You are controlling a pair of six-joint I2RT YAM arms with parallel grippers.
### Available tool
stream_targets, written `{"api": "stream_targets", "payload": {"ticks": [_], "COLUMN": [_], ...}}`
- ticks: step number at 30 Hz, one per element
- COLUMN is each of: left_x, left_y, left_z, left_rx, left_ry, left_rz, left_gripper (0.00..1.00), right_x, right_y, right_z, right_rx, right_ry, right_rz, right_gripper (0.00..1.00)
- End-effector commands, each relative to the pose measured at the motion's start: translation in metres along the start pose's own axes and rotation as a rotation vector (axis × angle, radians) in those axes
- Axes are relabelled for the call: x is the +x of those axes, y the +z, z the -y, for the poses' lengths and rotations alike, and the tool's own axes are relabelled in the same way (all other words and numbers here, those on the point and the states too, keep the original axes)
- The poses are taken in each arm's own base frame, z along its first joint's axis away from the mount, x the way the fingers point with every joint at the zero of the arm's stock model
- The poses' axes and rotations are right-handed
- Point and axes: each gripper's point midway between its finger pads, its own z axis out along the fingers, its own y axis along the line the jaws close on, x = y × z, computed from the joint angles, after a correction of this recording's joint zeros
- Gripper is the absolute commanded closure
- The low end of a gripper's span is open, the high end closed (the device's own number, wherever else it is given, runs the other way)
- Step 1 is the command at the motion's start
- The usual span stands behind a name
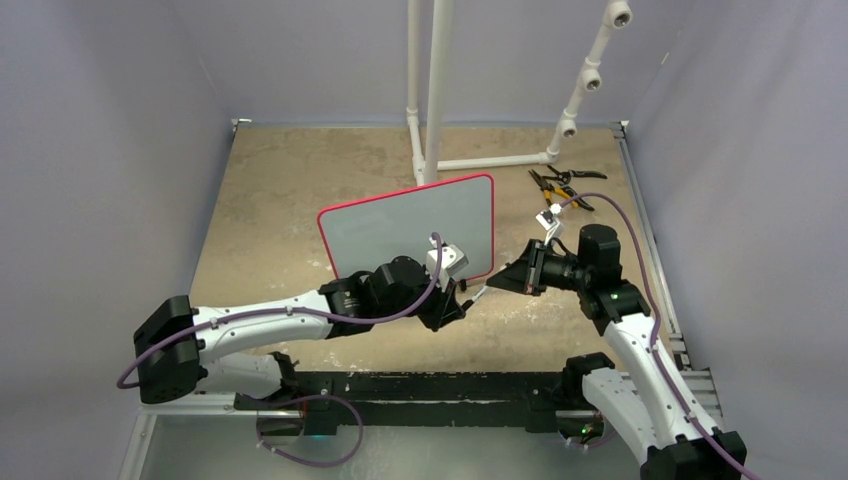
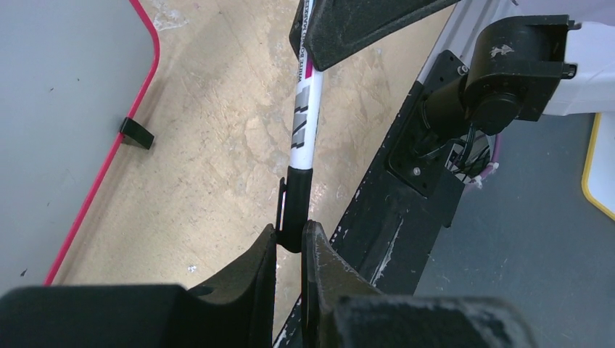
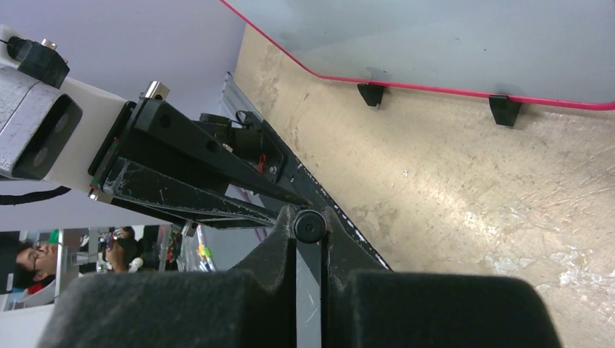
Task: Write a sentence on the whiteboard
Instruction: Open the whiteboard marker at the center of the board.
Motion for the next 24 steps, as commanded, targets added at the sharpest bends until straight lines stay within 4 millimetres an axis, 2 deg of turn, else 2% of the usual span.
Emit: {"api": "stream_targets", "payload": {"ticks": [1,5,8,20,24], "left_x": [-0.032,-0.035,-0.036,-0.022,-0.020], "left_y": [-0.001,0.003,0.007,0.016,0.018], "left_z": [0.021,0.023,0.023,0.021,0.023], "left_rx": [0.064,0.064,0.062,0.067,0.077], "left_ry": [0.001,-0.005,-0.011,-0.004,0.001], "left_rz": [0.074,0.072,0.069,0.008,-0.002], "left_gripper": [0.95,0.63,0.55,0.54,0.77], "right_x": [-0.004,-0.003,-0.002,-0.005,-0.004], "right_y": [-0.002,-0.002,-0.002,-0.004,-0.005], "right_z": [-0.006,-0.008,-0.009,-0.018,-0.019], "right_rx": [-0.024,-0.036,-0.041,-0.074,-0.078], "right_ry": [-0.081,-0.092,-0.102,-0.109,-0.108], "right_rz": [0.004,0.000,-0.003,0.002,0.001], "right_gripper": [1.00,1.00,1.00,1.00,1.00]}}
